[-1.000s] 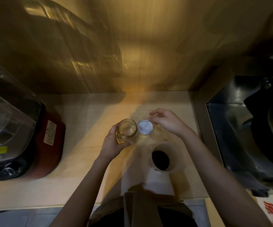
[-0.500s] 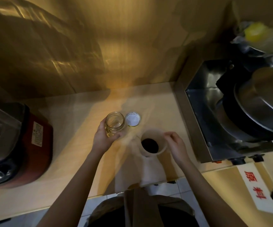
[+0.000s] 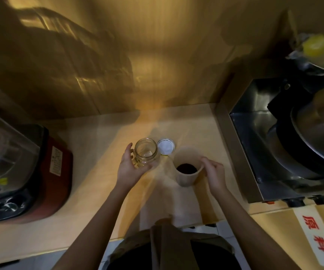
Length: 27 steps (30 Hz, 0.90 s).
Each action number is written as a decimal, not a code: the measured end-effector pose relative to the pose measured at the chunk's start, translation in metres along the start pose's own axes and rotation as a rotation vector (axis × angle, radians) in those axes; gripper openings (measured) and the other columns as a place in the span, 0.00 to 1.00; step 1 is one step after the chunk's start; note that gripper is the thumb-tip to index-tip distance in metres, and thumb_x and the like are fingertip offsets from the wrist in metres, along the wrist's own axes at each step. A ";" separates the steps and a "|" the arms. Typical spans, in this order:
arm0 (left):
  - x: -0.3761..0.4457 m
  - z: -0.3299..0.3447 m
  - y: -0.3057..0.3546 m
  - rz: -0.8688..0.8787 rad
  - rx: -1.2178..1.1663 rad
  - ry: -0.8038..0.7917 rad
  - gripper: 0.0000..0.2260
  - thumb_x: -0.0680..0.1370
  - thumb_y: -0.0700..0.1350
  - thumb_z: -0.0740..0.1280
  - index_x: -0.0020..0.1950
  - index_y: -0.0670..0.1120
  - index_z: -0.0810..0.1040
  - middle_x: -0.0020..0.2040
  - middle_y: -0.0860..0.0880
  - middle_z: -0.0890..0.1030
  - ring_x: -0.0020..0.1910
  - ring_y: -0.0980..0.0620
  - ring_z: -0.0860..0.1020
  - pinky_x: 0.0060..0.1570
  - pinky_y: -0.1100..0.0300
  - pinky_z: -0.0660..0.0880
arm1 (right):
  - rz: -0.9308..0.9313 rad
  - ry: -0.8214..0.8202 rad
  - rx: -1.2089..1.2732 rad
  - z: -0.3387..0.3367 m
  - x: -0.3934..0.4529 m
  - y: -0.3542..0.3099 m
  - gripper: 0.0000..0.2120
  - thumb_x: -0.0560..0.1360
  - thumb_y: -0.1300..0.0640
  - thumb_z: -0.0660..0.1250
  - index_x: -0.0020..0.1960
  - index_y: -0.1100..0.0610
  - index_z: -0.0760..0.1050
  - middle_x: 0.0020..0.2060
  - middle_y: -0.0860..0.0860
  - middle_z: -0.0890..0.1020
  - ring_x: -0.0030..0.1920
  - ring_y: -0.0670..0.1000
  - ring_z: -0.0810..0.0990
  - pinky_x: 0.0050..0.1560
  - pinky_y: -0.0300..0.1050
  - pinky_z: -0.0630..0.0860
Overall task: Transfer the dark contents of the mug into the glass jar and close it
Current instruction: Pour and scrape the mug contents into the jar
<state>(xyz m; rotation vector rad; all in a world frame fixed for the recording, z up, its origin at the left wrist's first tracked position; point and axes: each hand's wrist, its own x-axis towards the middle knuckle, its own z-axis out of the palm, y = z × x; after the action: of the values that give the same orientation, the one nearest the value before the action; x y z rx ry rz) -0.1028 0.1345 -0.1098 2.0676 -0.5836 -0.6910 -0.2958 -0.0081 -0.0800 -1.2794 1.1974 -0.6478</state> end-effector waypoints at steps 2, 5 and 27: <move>-0.004 0.001 -0.004 0.030 -0.024 0.080 0.33 0.67 0.51 0.68 0.70 0.44 0.63 0.64 0.42 0.73 0.61 0.45 0.74 0.58 0.51 0.73 | -0.030 -0.011 0.018 0.004 0.009 -0.010 0.15 0.76 0.63 0.66 0.31 0.60 0.69 0.27 0.53 0.66 0.30 0.48 0.67 0.26 0.29 0.66; -0.009 0.004 -0.007 0.008 -0.116 0.236 0.19 0.72 0.48 0.57 0.59 0.41 0.72 0.52 0.41 0.77 0.53 0.43 0.76 0.52 0.50 0.74 | -0.040 -0.025 0.047 0.012 0.022 -0.023 0.21 0.76 0.61 0.66 0.26 0.59 0.66 0.21 0.48 0.67 0.23 0.43 0.68 0.24 0.28 0.66; 0.010 0.035 -0.002 -0.285 -0.276 0.387 0.24 0.80 0.52 0.51 0.29 0.42 0.71 0.29 0.45 0.74 0.29 0.50 0.71 0.33 0.57 0.66 | 0.064 -0.084 0.005 0.045 0.068 -0.021 0.23 0.77 0.57 0.65 0.24 0.55 0.65 0.14 0.44 0.67 0.19 0.41 0.66 0.25 0.37 0.64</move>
<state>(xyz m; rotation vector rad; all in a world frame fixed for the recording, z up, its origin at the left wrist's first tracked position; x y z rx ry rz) -0.1183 0.1087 -0.1307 1.9660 0.0262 -0.4776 -0.2279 -0.0579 -0.0874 -1.2466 1.1623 -0.5452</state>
